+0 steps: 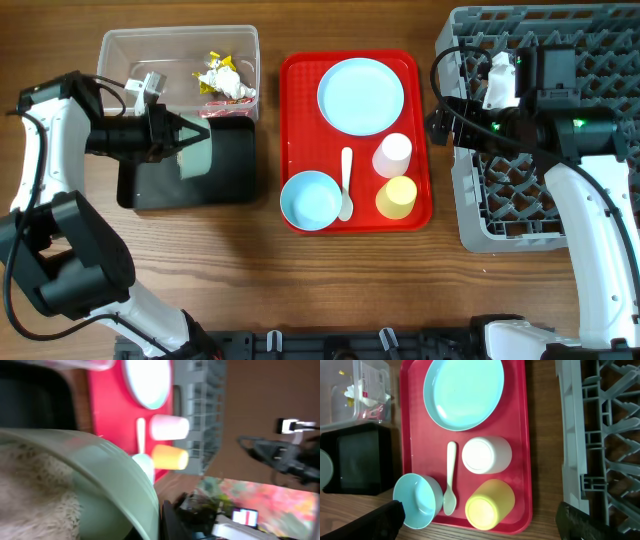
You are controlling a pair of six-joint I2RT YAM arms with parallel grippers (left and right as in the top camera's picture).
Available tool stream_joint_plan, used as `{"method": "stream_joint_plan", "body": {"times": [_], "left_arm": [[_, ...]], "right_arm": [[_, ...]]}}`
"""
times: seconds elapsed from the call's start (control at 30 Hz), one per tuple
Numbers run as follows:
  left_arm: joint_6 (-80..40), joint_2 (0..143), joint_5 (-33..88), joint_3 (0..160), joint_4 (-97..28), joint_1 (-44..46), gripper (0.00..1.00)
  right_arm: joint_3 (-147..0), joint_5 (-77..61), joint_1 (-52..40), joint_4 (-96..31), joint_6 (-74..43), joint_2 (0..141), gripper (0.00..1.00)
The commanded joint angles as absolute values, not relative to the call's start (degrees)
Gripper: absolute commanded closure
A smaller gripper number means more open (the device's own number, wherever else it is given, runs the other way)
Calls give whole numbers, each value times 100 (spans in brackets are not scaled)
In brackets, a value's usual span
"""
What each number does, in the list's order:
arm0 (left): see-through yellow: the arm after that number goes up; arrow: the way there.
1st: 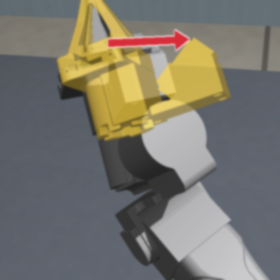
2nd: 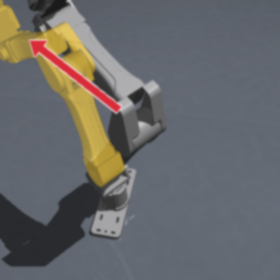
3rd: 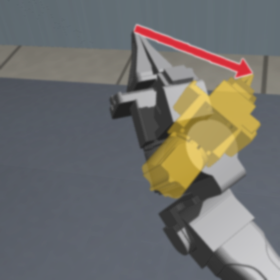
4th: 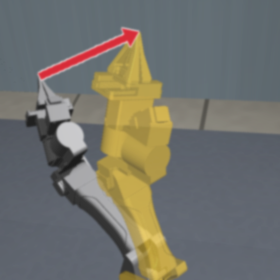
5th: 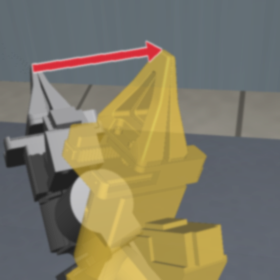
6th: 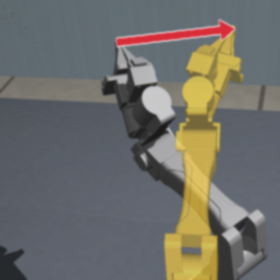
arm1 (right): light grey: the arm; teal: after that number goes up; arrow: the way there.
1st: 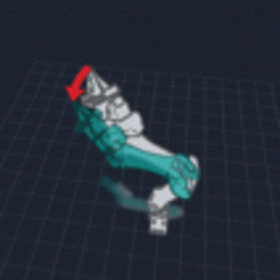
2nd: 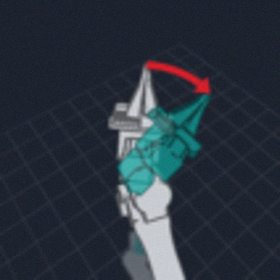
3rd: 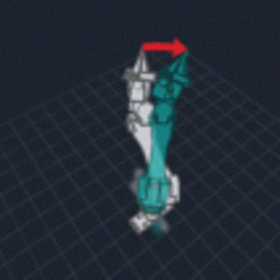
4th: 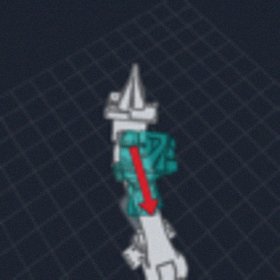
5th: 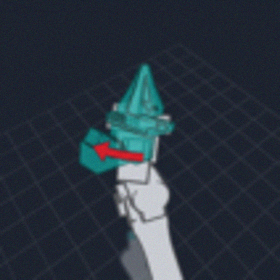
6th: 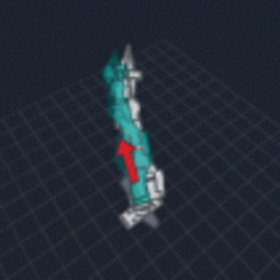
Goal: Sort waste into correct bins and load items into the dishwasher rack
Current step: 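Tip the green bowl over the black tray to pour out rice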
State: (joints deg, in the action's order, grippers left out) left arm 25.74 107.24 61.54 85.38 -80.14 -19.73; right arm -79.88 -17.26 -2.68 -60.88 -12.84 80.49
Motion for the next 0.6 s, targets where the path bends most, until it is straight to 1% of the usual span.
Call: {"method": "stream_joint_plan", "body": {"times": [0.0, 0.03, 0.2, 0.33, 0.57], "left_arm": [[2832, 10665, 7301, 8506, -8132, -1990, 96], [2832, 10665, 7548, 8506, -8176, -1990, 96], [2818, 10665, 7994, 8506, -8239, -1990, 96], [2788, 10665, 8060, 8506, -8390, -2023, 96], [2788, 10665, 8274, 8506, -8772, -2359, 96]], "right_arm": [[-8088, -1645, -270, -6095, -1367, 8090, 0], [-8088, -1638, -270, -6093, -1356, 8090, 0], [-8088, -1625, -270, -6090, -1350, 8090, 0], [-8088, -1627, -270, -6099, -1352, 8090, 0], [-8088, -1627, -270, -6104, -1350, 8090, 0]]}}
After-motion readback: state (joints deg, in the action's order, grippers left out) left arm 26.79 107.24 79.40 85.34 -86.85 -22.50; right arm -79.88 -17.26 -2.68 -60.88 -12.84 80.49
